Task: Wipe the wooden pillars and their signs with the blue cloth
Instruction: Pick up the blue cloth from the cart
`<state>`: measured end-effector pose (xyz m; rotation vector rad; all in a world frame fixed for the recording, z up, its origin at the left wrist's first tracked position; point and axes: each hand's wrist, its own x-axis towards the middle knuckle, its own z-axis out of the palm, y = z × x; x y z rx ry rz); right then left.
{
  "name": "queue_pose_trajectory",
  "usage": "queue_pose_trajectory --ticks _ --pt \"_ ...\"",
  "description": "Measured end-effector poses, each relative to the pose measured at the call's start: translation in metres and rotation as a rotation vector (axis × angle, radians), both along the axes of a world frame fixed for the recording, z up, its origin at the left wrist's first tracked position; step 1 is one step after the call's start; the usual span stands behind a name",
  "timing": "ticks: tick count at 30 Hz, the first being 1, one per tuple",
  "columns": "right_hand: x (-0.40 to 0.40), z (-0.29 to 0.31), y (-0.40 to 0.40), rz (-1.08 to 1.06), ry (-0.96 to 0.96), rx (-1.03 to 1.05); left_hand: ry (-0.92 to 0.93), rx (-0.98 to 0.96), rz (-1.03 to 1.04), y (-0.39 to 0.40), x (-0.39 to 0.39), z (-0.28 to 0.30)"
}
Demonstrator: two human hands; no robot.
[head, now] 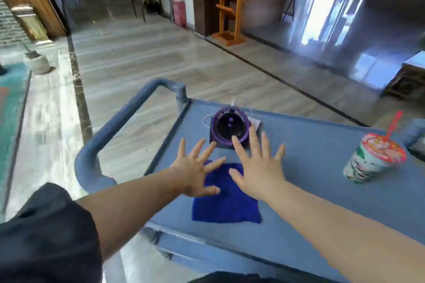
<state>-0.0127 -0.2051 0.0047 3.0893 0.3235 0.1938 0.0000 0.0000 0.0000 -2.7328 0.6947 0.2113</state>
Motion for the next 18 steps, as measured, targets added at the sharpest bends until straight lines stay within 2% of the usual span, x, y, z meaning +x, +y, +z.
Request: queue_pose_trajectory --ticks 1,5,12,16,18 --pt "-0.013 -0.012 0.004 -0.018 0.099 -0.022 0.057 0.014 0.006 -0.001 -0.010 -0.011" --pt "-0.044 -0.072 0.007 0.005 0.218 -0.047 0.155 -0.123 0.023 -0.004 -0.030 -0.056" --pt "-0.055 -0.082 0.004 0.140 0.294 0.075 0.170 -0.329 -0.086 0.000 -0.058 -0.070" --pt "-0.057 -0.083 -0.012 0.268 0.346 0.131 0.258 -0.361 -0.116 0.006 -0.060 -0.069" --pt "-0.052 -0.081 -0.024 0.339 0.362 0.105 0.244 -0.341 -0.154 0.005 -0.053 -0.064"
